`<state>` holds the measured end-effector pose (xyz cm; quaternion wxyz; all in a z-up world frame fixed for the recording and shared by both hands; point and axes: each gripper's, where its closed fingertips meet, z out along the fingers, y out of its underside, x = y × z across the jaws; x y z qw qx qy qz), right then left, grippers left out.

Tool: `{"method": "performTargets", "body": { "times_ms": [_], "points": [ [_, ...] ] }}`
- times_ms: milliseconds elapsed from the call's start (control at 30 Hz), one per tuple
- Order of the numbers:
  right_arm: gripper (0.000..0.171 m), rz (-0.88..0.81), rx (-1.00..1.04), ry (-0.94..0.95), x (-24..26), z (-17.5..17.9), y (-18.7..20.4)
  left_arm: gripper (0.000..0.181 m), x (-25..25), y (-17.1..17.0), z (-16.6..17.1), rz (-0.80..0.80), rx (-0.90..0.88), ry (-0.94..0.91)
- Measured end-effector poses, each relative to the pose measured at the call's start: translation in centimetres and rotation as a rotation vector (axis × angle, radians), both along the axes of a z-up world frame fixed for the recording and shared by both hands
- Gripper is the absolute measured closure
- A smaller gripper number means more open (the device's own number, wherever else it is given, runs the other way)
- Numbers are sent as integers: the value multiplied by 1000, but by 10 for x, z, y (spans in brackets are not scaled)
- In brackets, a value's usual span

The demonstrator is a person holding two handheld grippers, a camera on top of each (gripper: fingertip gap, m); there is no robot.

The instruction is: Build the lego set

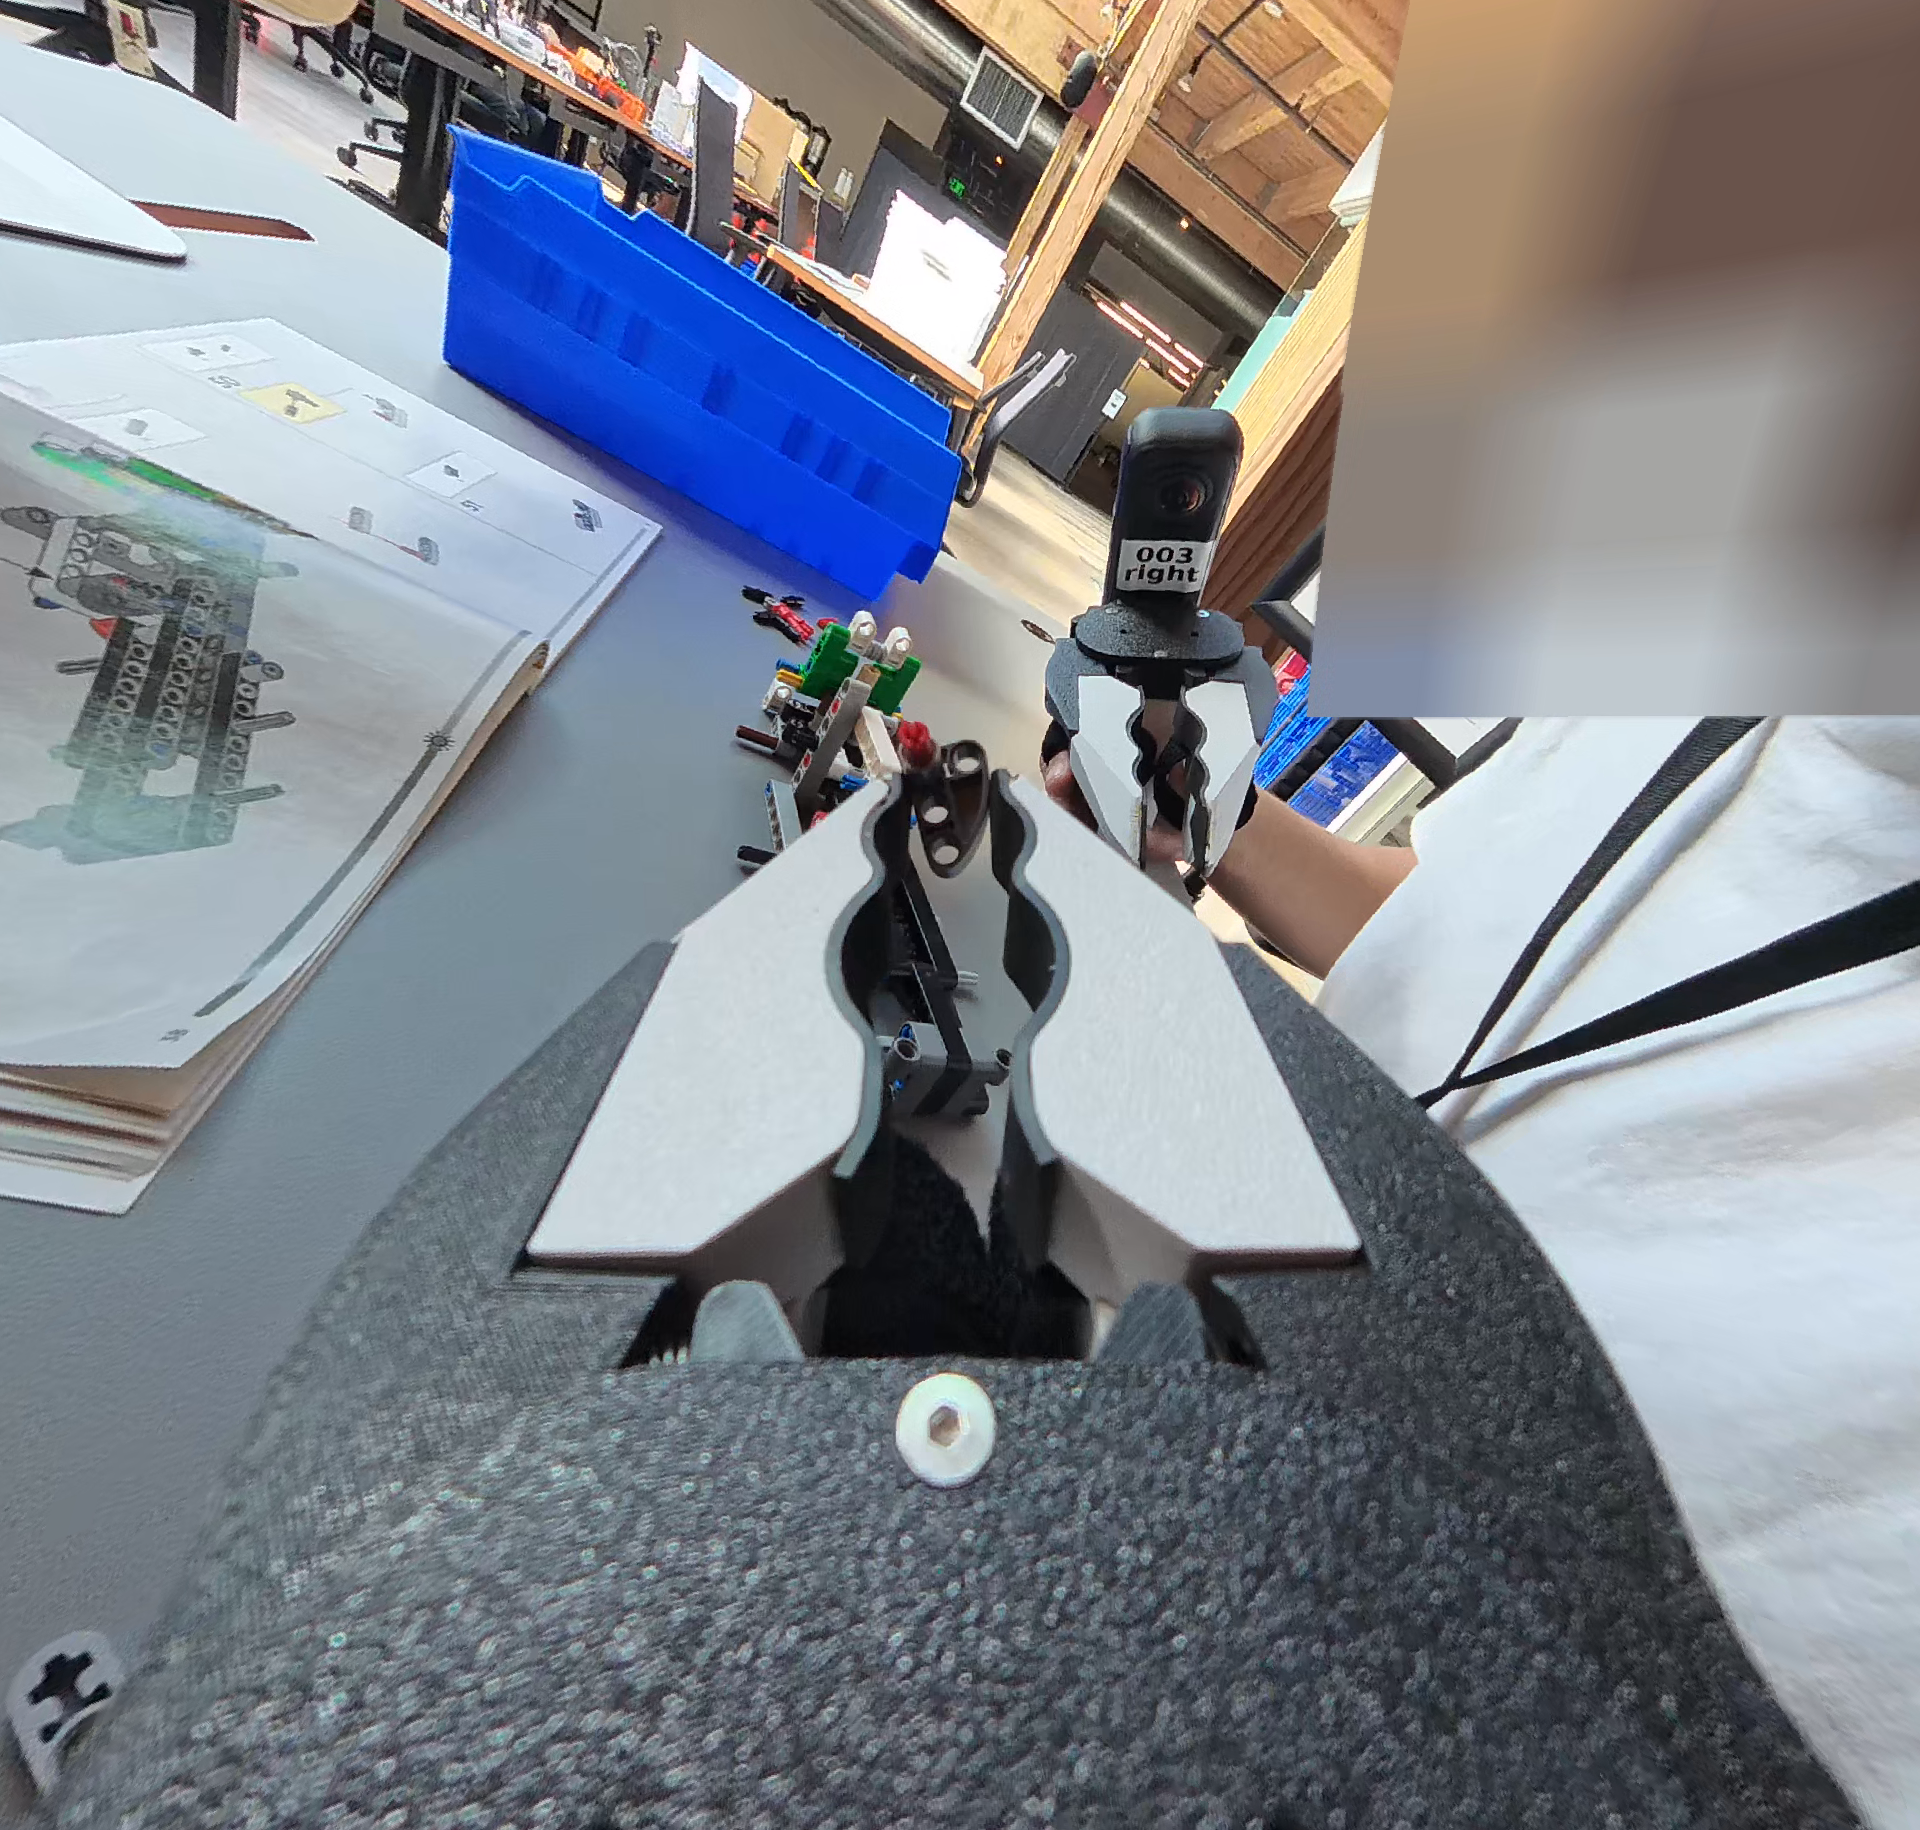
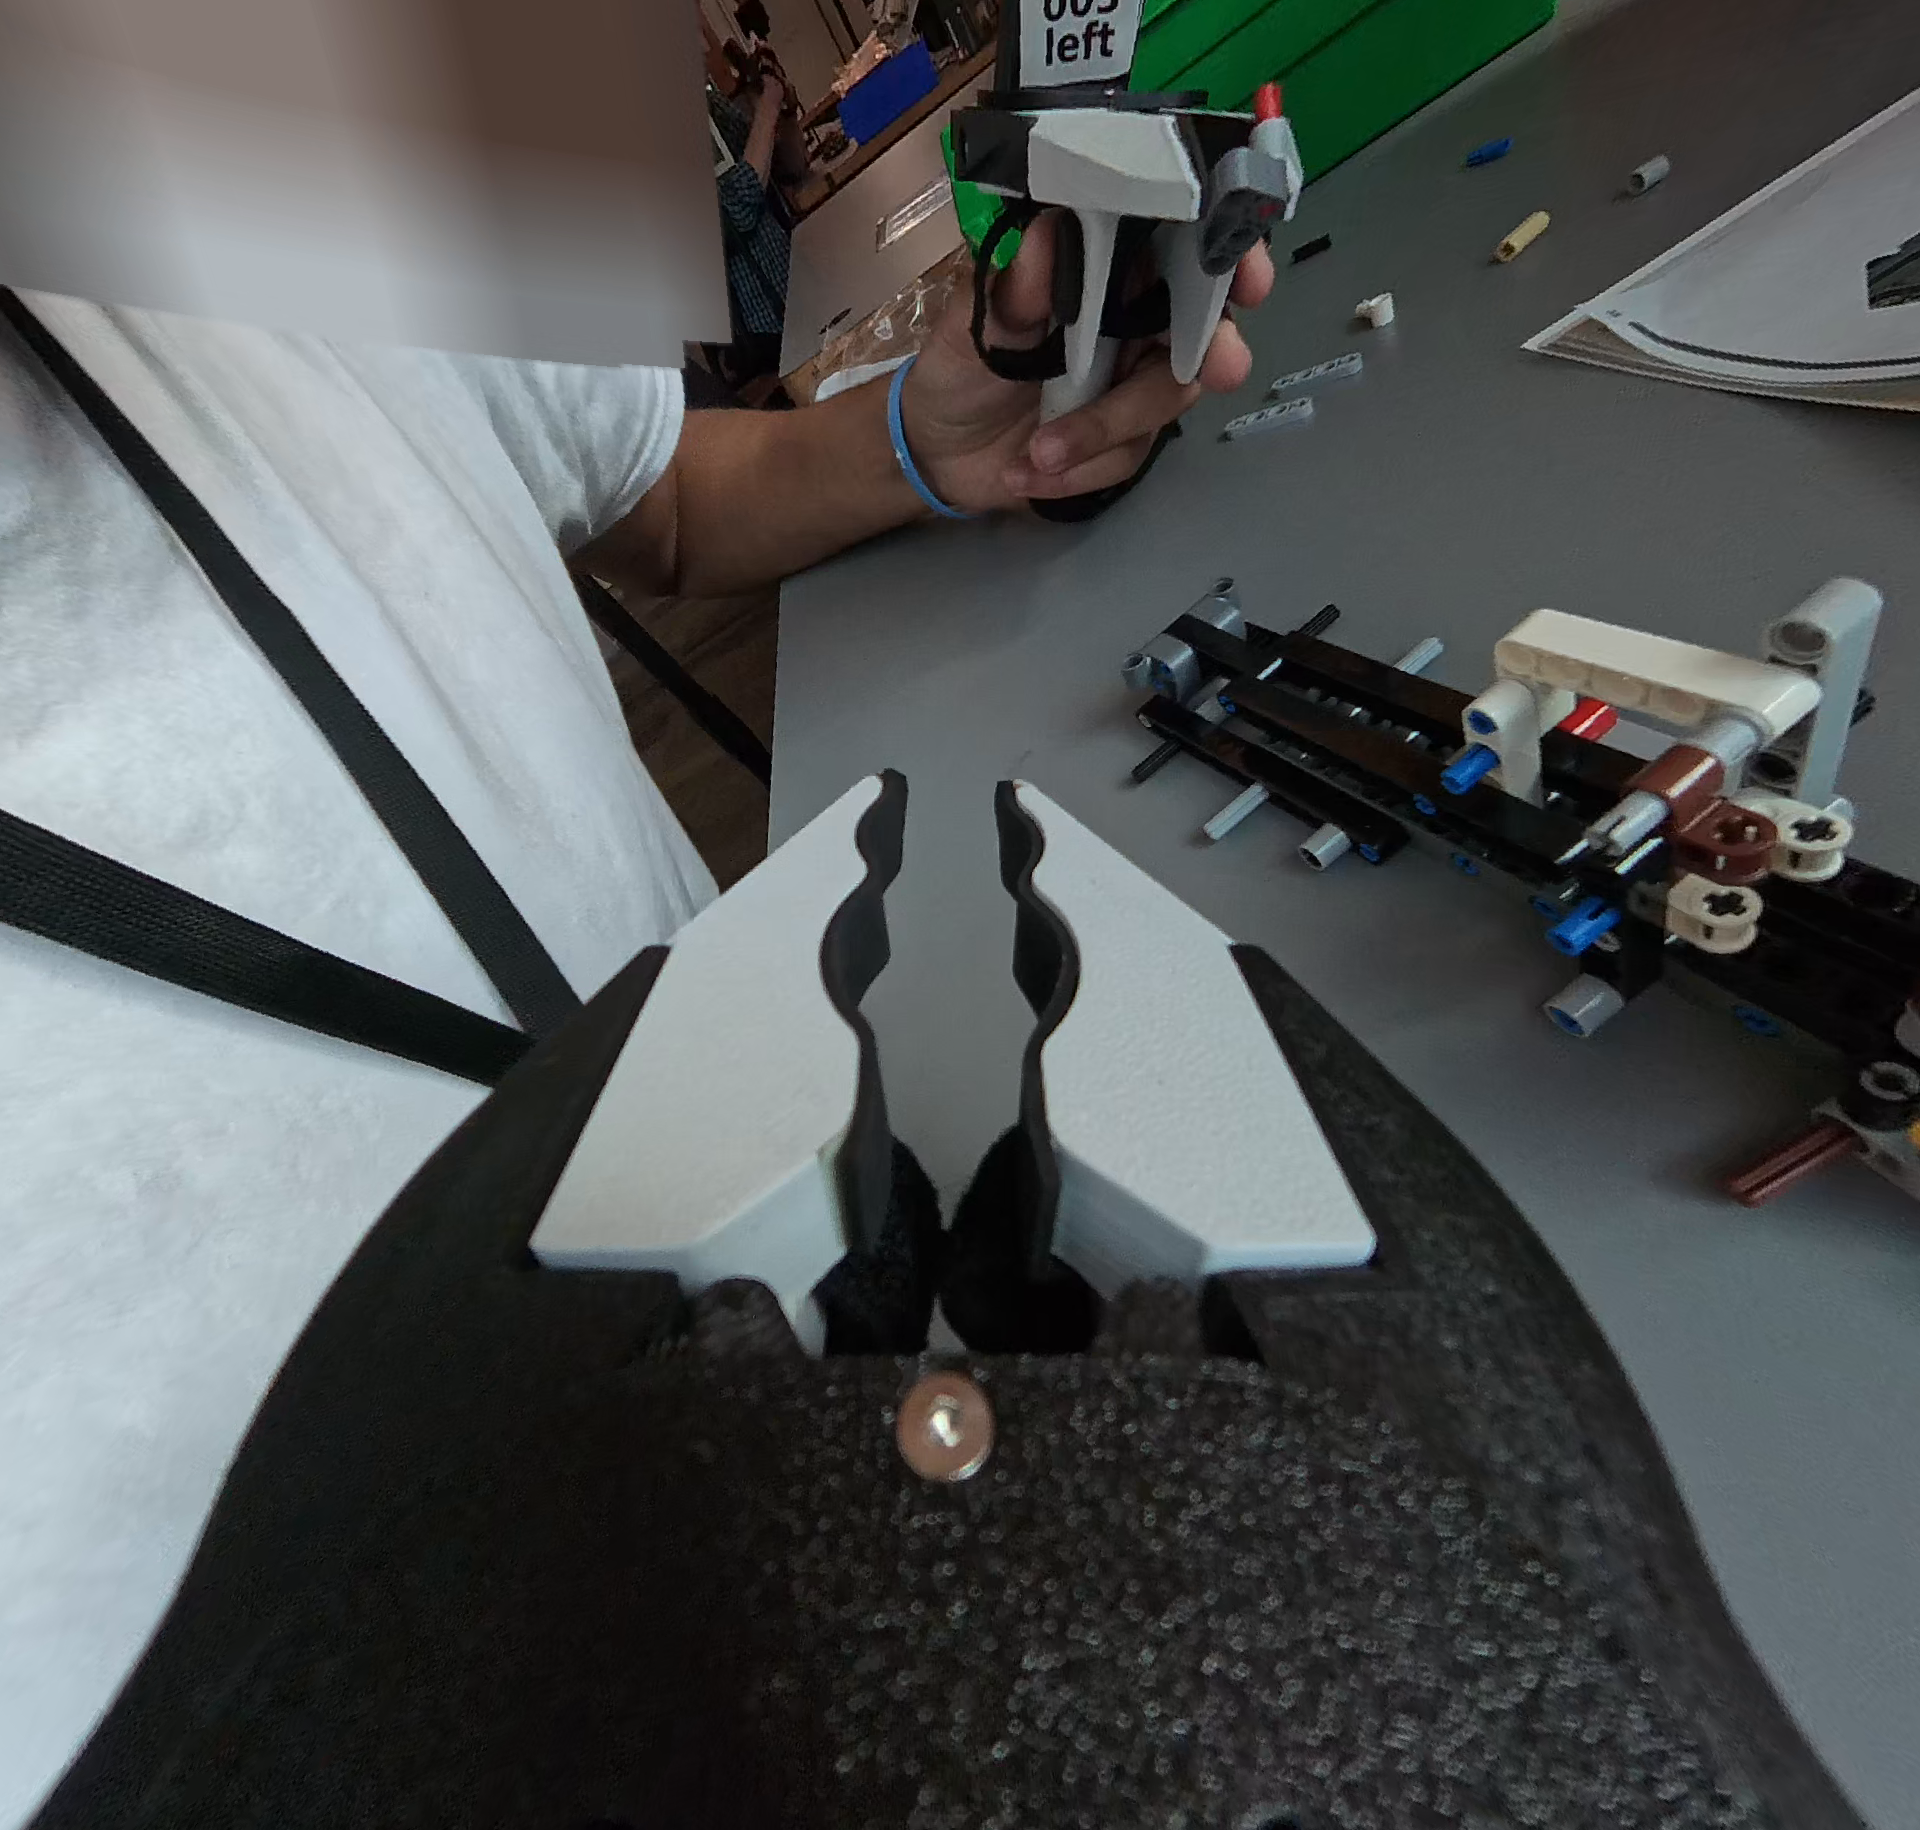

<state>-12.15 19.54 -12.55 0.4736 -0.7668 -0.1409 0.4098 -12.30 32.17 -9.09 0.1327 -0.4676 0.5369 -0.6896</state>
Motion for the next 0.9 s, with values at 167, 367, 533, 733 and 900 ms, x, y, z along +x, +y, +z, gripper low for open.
{"method": "performTargets", "body": {
  "times_ms": [167,367,533,733,900],
  "points": [
    [155,-3,4,-31,-2,-2,0,168,-1,-8,-3,-4,72,-4],
    [153,-56,6,-126,0,-9,2,168,-1,-11,-5,15,137,-11],
    [153,-160,39,-213,12,-11,3,168,0,-12,-5,24,162,-17],
    [153,-180,51,-196,15,-8,0,168,0,-16,-9,19,206,-13],
    [152,-167,32,-189,14,-10,0,168,-1,-18,-9,15,212,-17]
  ]
}}
